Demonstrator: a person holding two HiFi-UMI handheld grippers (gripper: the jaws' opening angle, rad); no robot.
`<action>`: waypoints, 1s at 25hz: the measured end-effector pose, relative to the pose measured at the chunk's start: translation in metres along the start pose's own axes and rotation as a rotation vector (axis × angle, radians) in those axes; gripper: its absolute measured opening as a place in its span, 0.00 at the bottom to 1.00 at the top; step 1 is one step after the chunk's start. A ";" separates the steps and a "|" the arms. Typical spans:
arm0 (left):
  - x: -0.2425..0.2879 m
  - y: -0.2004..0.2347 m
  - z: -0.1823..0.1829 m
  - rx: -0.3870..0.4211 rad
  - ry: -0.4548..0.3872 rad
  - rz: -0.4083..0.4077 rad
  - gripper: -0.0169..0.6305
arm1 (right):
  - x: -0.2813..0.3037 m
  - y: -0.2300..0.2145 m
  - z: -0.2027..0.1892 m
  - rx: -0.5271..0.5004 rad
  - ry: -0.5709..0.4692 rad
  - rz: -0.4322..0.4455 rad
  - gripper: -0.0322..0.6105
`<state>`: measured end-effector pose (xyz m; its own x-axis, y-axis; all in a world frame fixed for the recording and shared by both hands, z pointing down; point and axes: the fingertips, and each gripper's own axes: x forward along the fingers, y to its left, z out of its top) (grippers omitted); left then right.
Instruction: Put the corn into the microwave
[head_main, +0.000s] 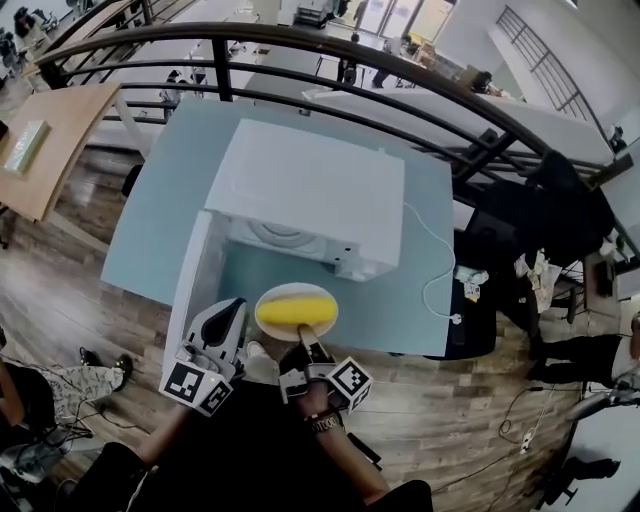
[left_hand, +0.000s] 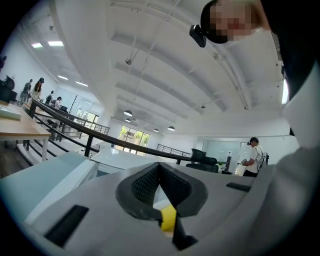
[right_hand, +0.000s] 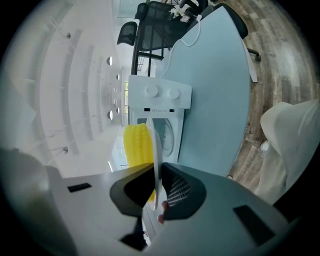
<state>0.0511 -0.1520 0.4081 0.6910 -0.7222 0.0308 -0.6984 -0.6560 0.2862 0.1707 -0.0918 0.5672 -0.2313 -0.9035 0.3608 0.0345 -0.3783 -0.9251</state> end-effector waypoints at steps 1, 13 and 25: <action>0.000 0.004 0.001 -0.002 -0.001 0.009 0.03 | 0.003 0.000 -0.001 0.004 0.000 -0.003 0.10; 0.014 0.027 -0.011 -0.025 0.032 0.058 0.03 | 0.037 -0.013 0.007 0.006 -0.024 -0.001 0.10; 0.034 0.043 -0.025 -0.035 0.061 0.082 0.03 | 0.080 -0.019 0.029 0.002 -0.034 -0.029 0.10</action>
<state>0.0493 -0.1995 0.4457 0.6428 -0.7576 0.1134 -0.7467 -0.5866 0.3135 0.1792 -0.1627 0.6174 -0.1991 -0.8983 0.3916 0.0302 -0.4050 -0.9138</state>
